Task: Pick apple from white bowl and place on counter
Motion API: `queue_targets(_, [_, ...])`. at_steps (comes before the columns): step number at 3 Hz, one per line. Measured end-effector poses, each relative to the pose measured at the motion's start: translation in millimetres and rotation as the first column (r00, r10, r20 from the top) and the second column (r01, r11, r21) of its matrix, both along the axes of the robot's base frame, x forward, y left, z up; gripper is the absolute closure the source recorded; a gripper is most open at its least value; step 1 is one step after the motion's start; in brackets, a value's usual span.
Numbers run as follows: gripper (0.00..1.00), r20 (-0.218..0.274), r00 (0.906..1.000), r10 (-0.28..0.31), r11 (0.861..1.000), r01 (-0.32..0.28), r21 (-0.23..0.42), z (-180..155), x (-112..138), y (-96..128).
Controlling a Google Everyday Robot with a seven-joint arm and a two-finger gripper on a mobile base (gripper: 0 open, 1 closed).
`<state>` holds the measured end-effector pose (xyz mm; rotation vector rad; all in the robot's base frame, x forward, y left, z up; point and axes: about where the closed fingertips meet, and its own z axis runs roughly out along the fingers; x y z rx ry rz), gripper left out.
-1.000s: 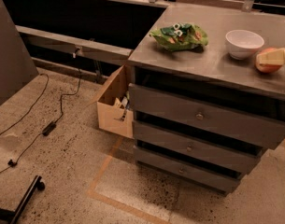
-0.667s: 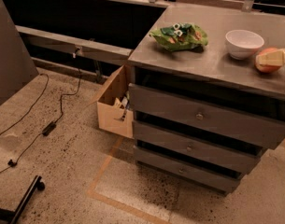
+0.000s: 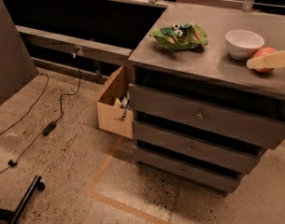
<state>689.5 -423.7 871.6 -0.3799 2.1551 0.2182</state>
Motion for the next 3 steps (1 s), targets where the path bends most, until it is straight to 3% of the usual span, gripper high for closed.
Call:
queue_targets(1, [0.0,0.052,0.9981,-0.033,0.998,0.031,0.05,13.1,-9.8,-26.3])
queue_targets(2, [0.0,0.139,0.9881,-0.066,0.993,0.052,0.101,40.6,-33.1,-69.5])
queue_targets(3, [0.0,0.152,0.986,-0.069,0.993,0.054,0.104,46.7,-32.8,-72.2])
